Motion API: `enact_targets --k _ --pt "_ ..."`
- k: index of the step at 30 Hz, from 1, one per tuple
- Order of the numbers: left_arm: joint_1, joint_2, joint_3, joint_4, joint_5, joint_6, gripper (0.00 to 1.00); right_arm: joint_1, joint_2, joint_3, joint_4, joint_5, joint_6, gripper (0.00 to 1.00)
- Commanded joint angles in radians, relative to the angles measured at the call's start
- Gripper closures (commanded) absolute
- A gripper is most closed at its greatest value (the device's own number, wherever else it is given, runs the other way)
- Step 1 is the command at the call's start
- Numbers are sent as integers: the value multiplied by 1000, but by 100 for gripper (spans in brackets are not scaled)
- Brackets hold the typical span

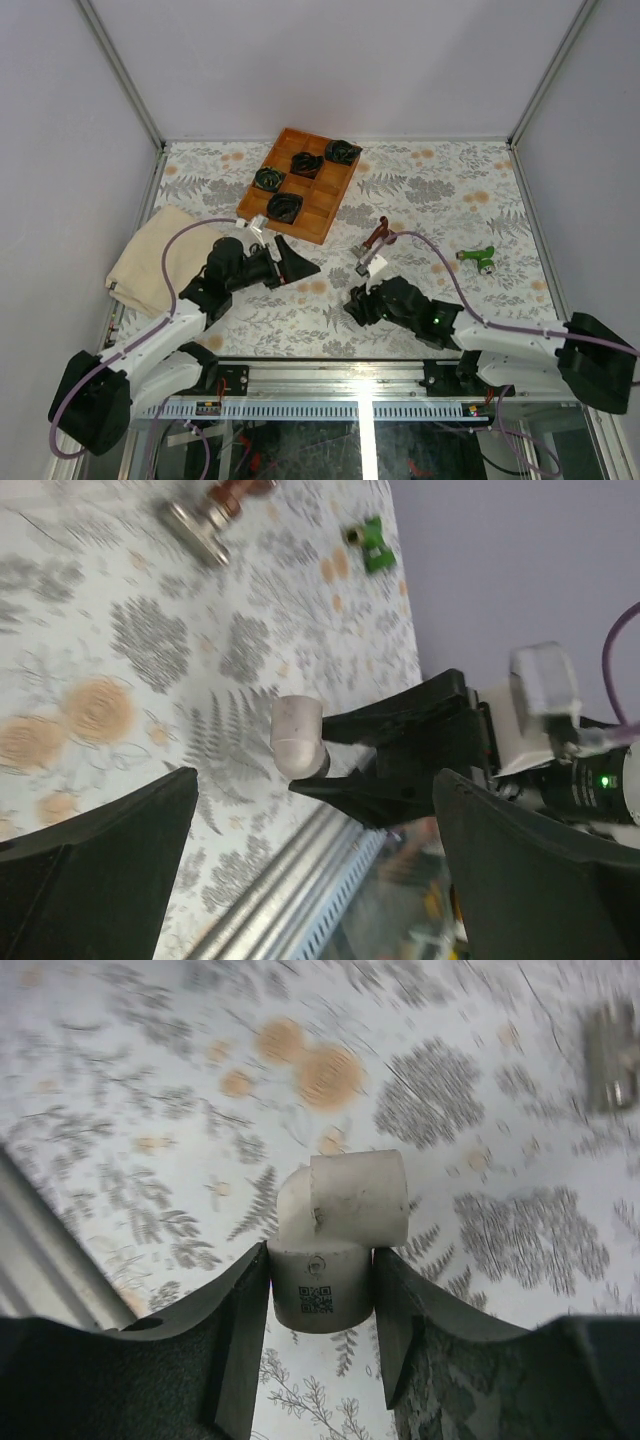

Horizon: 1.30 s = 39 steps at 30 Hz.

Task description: Install the water faucets

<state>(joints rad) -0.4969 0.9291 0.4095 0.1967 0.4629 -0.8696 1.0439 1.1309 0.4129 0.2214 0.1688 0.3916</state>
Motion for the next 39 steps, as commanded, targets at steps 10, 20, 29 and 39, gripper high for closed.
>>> enact_targets --k 10,20,29,39 --pt "-114 177 169 -9 308 -10 7 5 -178 -120 483 -332 -626 78" --pt "-177 247 203 -98 190 29 29 6 -189 -128 528 -347 -700 80" --pt "-249 306 201 -11 170 -53 43 5 -199 -122 511 -344 -739 80" --pt "-260 298 183 19 107 -72 53 5 -214 -144 508 -350 -728 81"
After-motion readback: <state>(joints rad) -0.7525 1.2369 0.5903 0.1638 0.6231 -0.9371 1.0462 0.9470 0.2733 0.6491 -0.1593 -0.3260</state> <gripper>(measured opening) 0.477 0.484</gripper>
